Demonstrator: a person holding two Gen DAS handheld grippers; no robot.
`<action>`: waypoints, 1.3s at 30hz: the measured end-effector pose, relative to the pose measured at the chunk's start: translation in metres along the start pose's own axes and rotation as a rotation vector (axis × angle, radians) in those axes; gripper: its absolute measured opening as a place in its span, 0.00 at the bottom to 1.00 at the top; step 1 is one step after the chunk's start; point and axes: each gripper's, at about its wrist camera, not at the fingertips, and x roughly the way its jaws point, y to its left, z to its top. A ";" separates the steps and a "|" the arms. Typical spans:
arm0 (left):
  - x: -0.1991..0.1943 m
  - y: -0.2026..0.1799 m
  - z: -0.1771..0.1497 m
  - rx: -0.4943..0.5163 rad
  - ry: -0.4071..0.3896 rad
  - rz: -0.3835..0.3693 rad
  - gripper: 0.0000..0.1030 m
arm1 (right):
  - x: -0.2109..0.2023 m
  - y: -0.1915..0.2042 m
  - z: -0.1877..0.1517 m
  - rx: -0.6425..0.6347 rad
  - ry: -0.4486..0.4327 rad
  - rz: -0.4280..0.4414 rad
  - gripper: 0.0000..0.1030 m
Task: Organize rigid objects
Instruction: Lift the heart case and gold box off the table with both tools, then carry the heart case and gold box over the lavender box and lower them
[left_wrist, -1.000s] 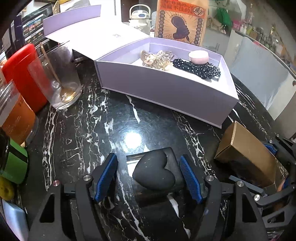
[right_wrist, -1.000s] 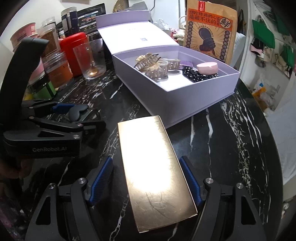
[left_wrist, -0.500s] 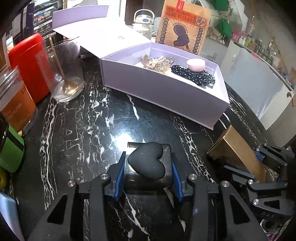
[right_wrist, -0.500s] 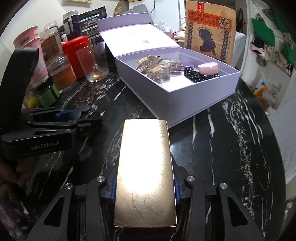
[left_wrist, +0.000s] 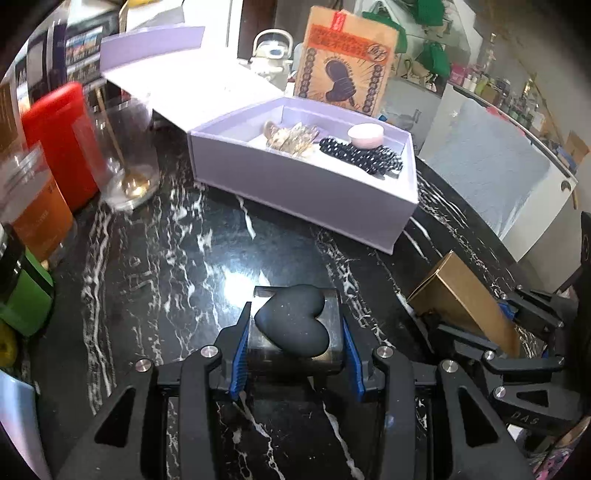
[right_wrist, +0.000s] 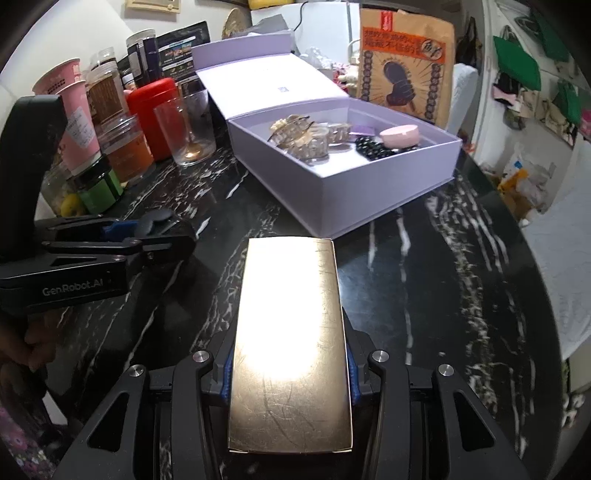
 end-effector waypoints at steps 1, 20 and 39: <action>-0.002 -0.001 0.001 0.004 -0.005 -0.002 0.41 | -0.003 -0.001 -0.001 0.002 -0.005 -0.003 0.42; -0.019 -0.041 0.023 0.085 -0.043 -0.084 0.41 | -0.034 -0.010 -0.001 0.022 -0.041 0.013 0.42; -0.023 -0.043 0.065 0.108 -0.087 -0.098 0.41 | -0.041 -0.023 0.043 0.034 -0.066 0.111 0.42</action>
